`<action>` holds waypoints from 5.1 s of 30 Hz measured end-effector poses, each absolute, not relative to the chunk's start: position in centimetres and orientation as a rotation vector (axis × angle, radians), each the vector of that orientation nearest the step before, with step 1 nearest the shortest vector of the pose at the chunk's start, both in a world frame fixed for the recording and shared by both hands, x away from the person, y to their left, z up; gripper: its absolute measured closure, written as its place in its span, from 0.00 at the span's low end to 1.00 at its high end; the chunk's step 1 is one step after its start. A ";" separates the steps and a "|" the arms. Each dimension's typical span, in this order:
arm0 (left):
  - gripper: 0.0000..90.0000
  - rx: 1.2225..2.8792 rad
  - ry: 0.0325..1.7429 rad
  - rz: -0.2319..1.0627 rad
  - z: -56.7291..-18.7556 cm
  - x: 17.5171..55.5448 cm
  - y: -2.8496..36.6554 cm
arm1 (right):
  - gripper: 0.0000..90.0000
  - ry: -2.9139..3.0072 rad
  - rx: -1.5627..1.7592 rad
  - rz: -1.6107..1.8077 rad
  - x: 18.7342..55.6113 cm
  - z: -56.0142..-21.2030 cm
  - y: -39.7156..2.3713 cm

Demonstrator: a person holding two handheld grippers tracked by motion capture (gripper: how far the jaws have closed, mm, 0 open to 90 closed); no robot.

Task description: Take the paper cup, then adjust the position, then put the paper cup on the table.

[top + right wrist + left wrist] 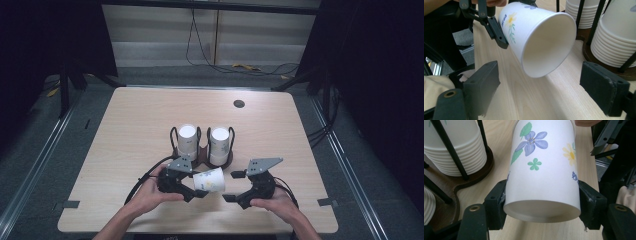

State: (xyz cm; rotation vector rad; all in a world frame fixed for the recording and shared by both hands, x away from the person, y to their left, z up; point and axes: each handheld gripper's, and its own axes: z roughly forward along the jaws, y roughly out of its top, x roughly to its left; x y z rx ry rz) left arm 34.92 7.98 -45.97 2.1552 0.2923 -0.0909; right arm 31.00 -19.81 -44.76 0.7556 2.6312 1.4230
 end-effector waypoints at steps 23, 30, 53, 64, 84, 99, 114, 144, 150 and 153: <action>0.38 2.052 0.293 -0.114 -46.5 34.5 7.5 | 0.18 2.511 0.814 1.582 31.0 -44.3 -20.6; 0.38 2.029 0.302 -0.132 -46.6 34.4 7.4 | 0.18 2.483 0.829 1.628 31.0 -44.2 -20.4; 0.38 1.951 0.309 -0.140 -45.8 34.3 7.4 | 0.17 2.374 0.890 1.791 31.5 -43.4 -20.7; 0.38 1.928 0.299 -0.130 -45.4 34.2 7.4 | 0.16 2.328 0.903 1.877 31.7 -43.1 -20.5; 0.39 1.905 0.281 -0.118 -44.6 33.9 7.4 | 0.15 2.298 0.899 1.991 32.0 -43.2 -20.1; 0.38 1.909 0.256 -0.147 -44.6 33.7 7.1 | 0.16 2.388 0.880 1.990 32.2 -43.8 -19.2; 0.35 1.915 0.264 -0.201 -45.2 33.8 7.0 | 0.28 2.431 0.874 2.044 32.5 -44.1 -19.2; 0.18 2.027 0.387 -0.105 -46.1 34.8 8.3 | 0.31 2.333 1.023 1.882 33.0 -43.6 -21.0; 0.19 2.033 0.406 -0.123 -46.2 34.8 8.7 | 0.31 2.305 1.076 1.823 33.1 -43.5 -21.6; 0.19 2.042 0.410 -0.118 -46.3 34.9 8.8 | 0.31 2.303 1.098 1.771 33.2 -43.5 -21.8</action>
